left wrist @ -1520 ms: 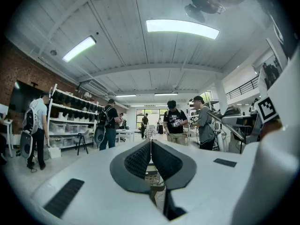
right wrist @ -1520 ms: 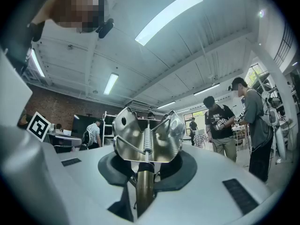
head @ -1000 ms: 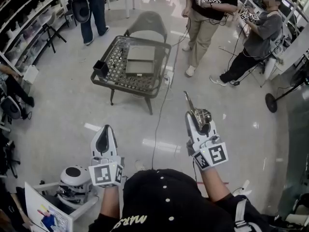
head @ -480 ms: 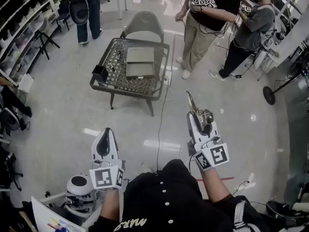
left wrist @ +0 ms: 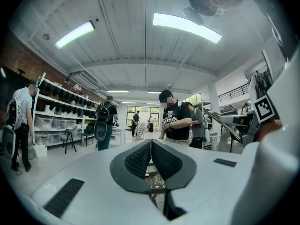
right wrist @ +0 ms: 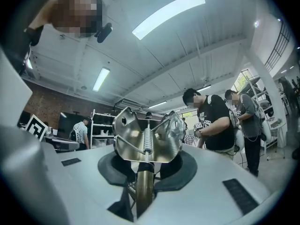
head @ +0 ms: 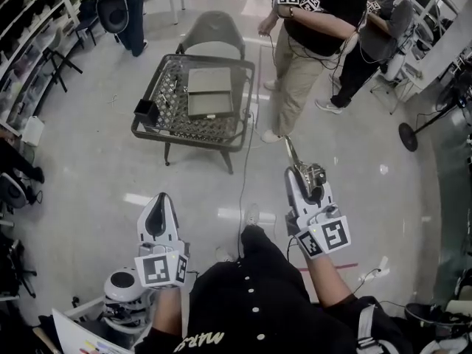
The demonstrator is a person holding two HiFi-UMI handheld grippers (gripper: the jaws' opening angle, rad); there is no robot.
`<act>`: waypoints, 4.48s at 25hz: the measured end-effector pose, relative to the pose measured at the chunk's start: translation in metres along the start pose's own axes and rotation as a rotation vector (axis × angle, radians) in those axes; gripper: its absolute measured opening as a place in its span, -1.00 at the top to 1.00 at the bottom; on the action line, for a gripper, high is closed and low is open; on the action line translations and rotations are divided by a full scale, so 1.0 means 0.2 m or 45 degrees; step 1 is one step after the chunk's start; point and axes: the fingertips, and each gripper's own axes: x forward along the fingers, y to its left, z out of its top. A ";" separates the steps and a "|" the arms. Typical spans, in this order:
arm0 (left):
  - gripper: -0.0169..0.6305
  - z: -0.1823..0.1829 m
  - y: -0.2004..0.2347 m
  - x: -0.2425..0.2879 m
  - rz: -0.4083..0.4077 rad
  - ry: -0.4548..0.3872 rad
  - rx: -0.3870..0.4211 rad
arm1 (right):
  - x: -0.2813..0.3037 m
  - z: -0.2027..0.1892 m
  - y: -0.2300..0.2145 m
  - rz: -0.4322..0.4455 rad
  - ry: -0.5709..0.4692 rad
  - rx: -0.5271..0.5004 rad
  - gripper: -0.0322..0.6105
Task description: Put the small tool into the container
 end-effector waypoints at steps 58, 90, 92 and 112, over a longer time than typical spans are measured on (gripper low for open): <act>0.86 0.16 0.15 1.53 0.195 0.016 -0.005 | 1.49 -0.17 -0.80 0.288 0.068 -0.013 0.56; 0.86 -0.05 0.46 2.22 0.131 0.196 -0.144 | 2.34 -0.77 -0.72 0.506 0.391 -0.200 0.56; 0.86 -0.11 0.48 2.25 0.141 0.225 -0.163 | 2.40 -0.90 -0.70 0.545 0.441 -0.206 0.56; 0.86 -0.64 0.43 2.13 0.149 0.479 -0.364 | 2.41 -2.29 -0.46 0.857 0.922 -0.505 0.56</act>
